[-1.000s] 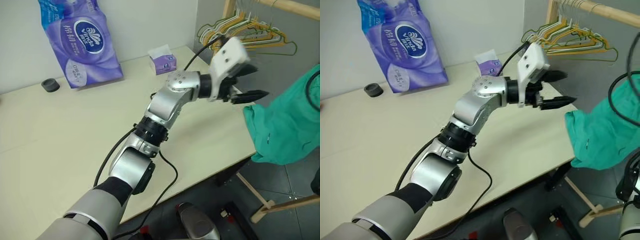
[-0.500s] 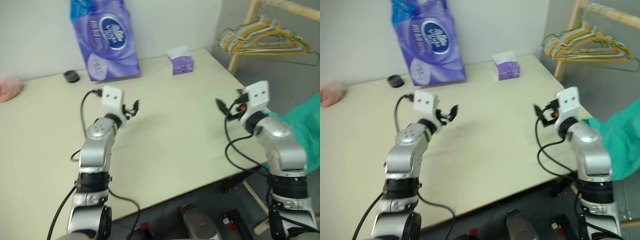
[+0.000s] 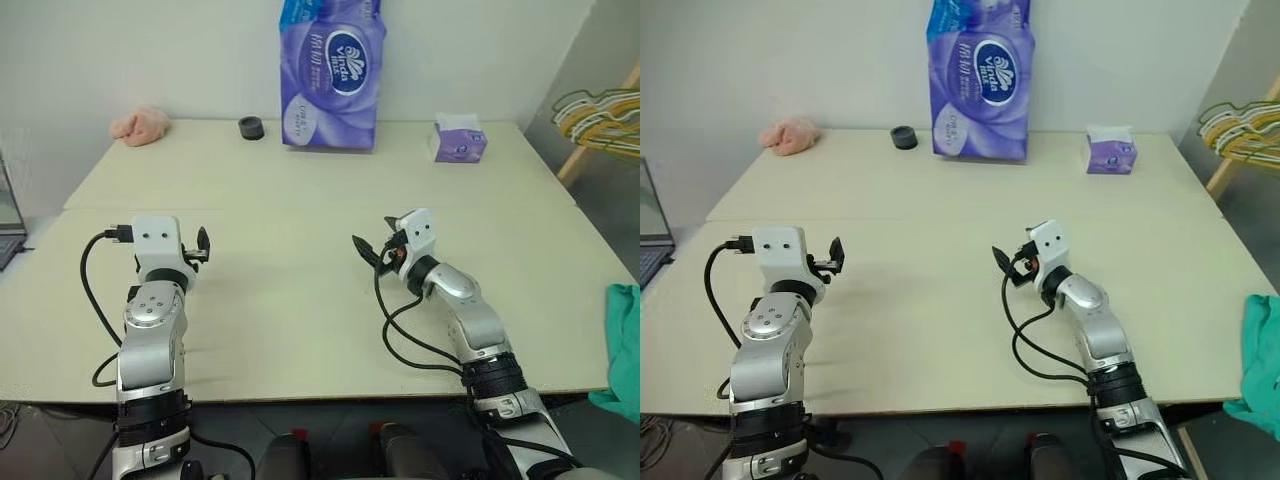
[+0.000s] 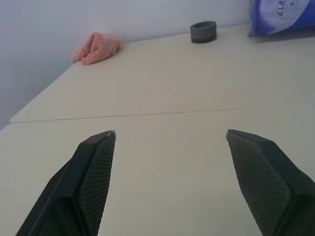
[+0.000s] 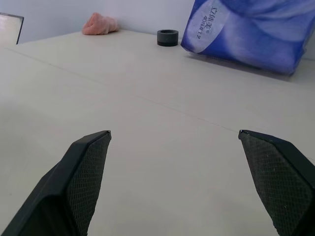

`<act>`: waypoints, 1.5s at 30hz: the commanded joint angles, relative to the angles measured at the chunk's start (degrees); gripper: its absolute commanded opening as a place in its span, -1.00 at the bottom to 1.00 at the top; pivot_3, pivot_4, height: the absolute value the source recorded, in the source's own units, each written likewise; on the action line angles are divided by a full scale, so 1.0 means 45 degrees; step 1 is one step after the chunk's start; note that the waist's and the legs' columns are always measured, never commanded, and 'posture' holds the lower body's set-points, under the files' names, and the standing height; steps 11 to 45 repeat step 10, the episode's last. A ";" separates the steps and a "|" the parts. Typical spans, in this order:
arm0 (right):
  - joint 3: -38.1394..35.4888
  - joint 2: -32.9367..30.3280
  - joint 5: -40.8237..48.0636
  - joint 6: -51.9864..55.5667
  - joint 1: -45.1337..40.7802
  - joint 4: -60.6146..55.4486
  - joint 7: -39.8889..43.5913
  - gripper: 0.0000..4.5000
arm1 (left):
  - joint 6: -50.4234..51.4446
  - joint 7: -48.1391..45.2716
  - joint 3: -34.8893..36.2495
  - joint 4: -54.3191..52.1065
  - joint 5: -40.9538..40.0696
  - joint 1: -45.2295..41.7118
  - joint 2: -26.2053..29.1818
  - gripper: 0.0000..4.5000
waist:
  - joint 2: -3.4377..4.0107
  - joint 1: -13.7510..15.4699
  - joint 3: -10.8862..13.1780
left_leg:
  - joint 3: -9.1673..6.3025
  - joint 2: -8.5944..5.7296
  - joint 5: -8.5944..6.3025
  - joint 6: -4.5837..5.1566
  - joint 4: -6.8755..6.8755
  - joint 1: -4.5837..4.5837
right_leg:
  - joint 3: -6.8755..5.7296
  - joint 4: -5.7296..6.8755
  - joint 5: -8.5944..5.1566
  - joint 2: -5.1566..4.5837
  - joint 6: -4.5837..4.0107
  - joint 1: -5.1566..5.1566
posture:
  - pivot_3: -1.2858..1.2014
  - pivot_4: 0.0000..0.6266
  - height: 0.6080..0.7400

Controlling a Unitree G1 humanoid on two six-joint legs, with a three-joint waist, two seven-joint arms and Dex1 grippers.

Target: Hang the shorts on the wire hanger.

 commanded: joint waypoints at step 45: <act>0.0000 -0.0178 0.0045 -0.0565 0.0338 -0.0613 0.0484 0.98 | -0.0906 -0.0961 -0.0331 -0.0042 -0.0433 -0.0470 0.0847 0.69 | -0.0006 0.0115 0.0005 | -0.0021 0.0015 0.0001 -0.0001 -0.0006 -0.0001 | -0.0021 0.0003 0.0007 0.0021 -0.0013 0.0000 | 0.09 -0.59 1.00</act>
